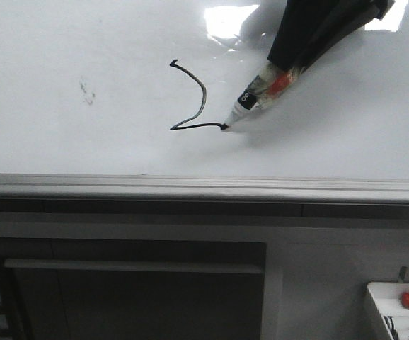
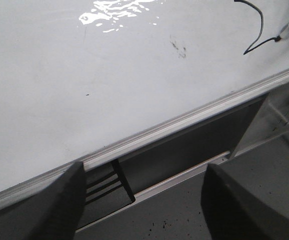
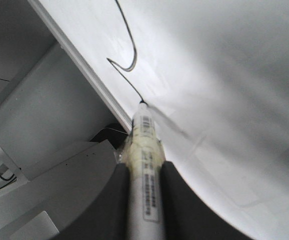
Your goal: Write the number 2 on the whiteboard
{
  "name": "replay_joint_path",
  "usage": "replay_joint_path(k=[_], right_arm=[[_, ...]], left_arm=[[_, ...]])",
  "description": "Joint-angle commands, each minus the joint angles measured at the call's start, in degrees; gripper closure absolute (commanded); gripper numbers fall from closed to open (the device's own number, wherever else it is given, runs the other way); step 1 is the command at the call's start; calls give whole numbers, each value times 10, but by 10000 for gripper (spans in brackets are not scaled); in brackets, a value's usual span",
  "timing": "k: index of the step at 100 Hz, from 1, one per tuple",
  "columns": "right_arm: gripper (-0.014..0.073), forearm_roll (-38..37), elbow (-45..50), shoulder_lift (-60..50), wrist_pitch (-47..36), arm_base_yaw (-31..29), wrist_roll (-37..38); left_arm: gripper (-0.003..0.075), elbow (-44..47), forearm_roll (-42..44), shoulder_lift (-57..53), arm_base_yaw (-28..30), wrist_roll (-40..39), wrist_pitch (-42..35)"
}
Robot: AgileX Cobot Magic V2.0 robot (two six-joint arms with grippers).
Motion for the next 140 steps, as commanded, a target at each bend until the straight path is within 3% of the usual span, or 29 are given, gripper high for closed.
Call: replay_joint_path(k=[1,16,34,56,77,105,140], right_arm=[[608,-20,-10,-20,-48,1,2],[608,26,-10,-51,-37,2,-29],[608,64,18,-143,-34,2,-79],[608,137,153,-268,-3,2,-214],[608,188,228,-350,0,11,-266],[608,187,232,-360,-41,71,-294],[608,163,187,-325,-94,82,-331]], left_arm=[[268,-15,-7,0,2,-4,-38],[268,-15,-1,0,2,3,-39],[268,-15,-28,0,-16,78,-23],[268,-15,-147,3,-116,231,-6],[268,-16,-210,54,-219,272,-15],[268,-63,-207,173,-337,285,-80],[268,-157,-207,282,-348,325,-101]])
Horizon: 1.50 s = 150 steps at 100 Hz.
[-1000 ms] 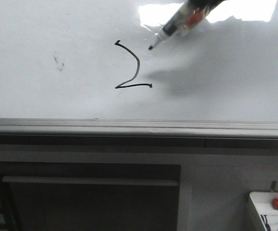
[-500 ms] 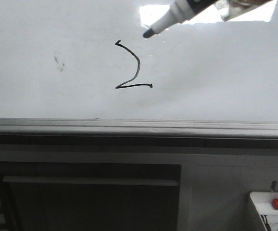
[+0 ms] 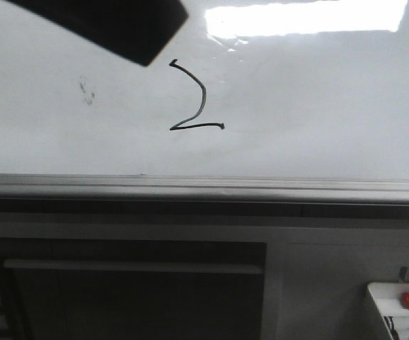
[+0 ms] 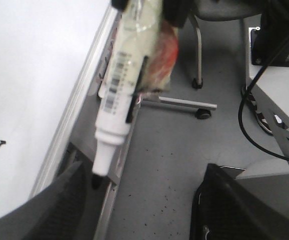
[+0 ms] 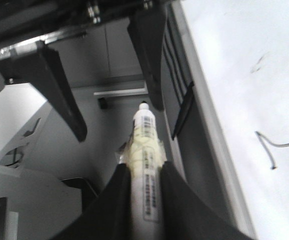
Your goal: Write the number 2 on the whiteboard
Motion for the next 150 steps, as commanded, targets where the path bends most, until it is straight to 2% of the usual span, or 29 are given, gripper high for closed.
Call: replay_joint_path(k=[1,36,54,79,93,119,138,150], right_arm=[[608,12,-32,13,-20,2,-13],[608,-4,-44,47,-8,2,-42],[607,-4,-44,47,-8,2,-75],[607,-4,-44,47,-9,2,-76],[607,-3,-44,47,-7,2,-76],[608,1,-44,47,6,2,-75],[601,1,-44,47,3,2,-74],[525,1,-44,47,3,2,-74]], left_arm=[[268,-37,-21,9,-5,16,-33],[280,-74,-21,53,-5,51,-35],[393,-73,-21,53,-5,59,-49],[570,-73,-21,53,-5,59,-52],[642,-73,-21,53,-5,59,-53],[722,-73,-21,53,-5,59,-61],[738,-73,-21,53,-5,59,-70],[738,-73,-21,53,-5,59,-71]])
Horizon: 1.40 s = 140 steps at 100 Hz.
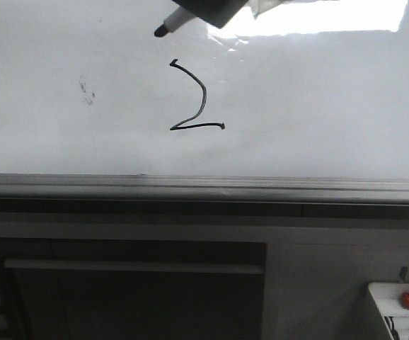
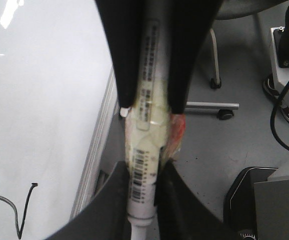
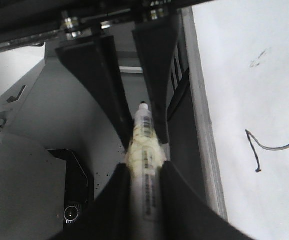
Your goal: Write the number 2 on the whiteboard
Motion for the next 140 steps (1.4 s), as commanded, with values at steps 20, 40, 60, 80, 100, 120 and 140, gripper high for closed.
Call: replay_joint_path(k=[20,40,60,80,100,120,140], right_arm=[[313,28,-18,-15,-36,-7,11],[288,28,-18,-82,-43,-80,62],[288,21,11,-162,-44,-182,137],[293,21,65,-199,-44,-229,210],[293,30,112,-201,-46,-229,211],[293,36,121,-201,-46,-229,211],[293,36,121,-201,-46,-229,211]], left_arm=[[738,-20,-15,-12,-2,-5,-49],[738,-18,56,-26,46,-88,-49],[738,26,62,-95,139,-132,-63],[738,132,62,-182,288,-194,-125],[738,232,22,-222,426,-234,-217],[738,273,-28,-191,488,-234,-290],[738,263,-77,-131,482,-234,-341]])
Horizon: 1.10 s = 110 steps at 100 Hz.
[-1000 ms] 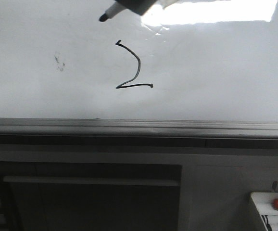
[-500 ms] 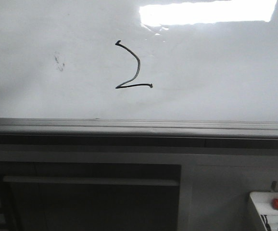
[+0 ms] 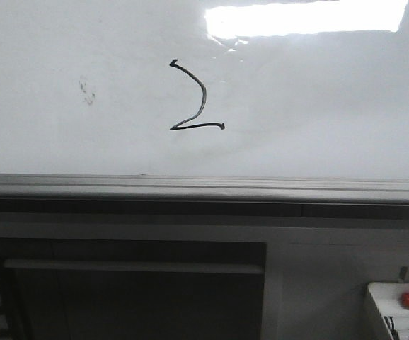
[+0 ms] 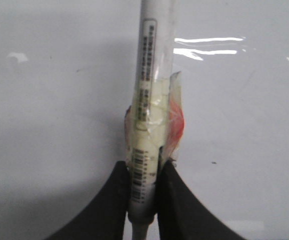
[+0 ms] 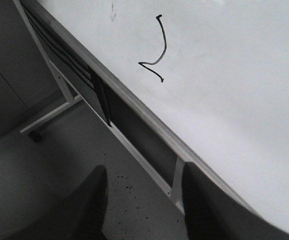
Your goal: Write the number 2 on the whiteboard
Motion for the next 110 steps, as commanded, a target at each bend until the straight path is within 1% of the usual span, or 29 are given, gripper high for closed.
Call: replay_joint_path(k=[1,15,21,50,57,61,63,64,69,71,76,83,98,103,110], right_arm=[[293,30,-13,-4,-23,-3,1],[293,31,-13,-4,-23,-3,1],[293,31,-13,-4,-21,-3,1],[293,32,-13,-4,-10,-3,1],[293,35,-13,-4,-10,-3,1],[293,35,-13,-4,-10,-3,1],[293,35,-13,-4,-10,-3,3],[293,35,-13,-4,-10,-3,3],[293,32,-13,-4,-13,-3,17],[293,29,-13,-4,-14,-3,22],[293,11,-13,-4,-23,-3,43],[293,-30,-13,-4,-35,-3,89],[293,-110,-13,-4,-52,-3,218],[293,-143,-13,-4,-57,-3,266],[293,-195,-13,-4,-57,-3,327]], left_arm=[[738,-27,-41,21,-4,-5,-46],[738,-60,-40,66,-40,26,-5],[738,-67,-38,82,-53,33,-8],[728,-68,-38,106,-56,33,-19],[671,-68,-37,106,-56,33,-18],[613,-68,-36,106,-56,33,-16],[568,-68,-36,106,-56,33,-16],[568,-68,-36,106,-56,33,-16],[471,-68,-31,102,-56,33,-14],[448,-68,-30,101,-56,33,-14],[367,-71,-18,92,-56,33,-11],[315,-71,-8,75,-50,33,0],[312,-74,-3,17,-11,33,75],[312,-82,16,-3,5,29,118],[312,-103,56,-29,24,-3,191]])
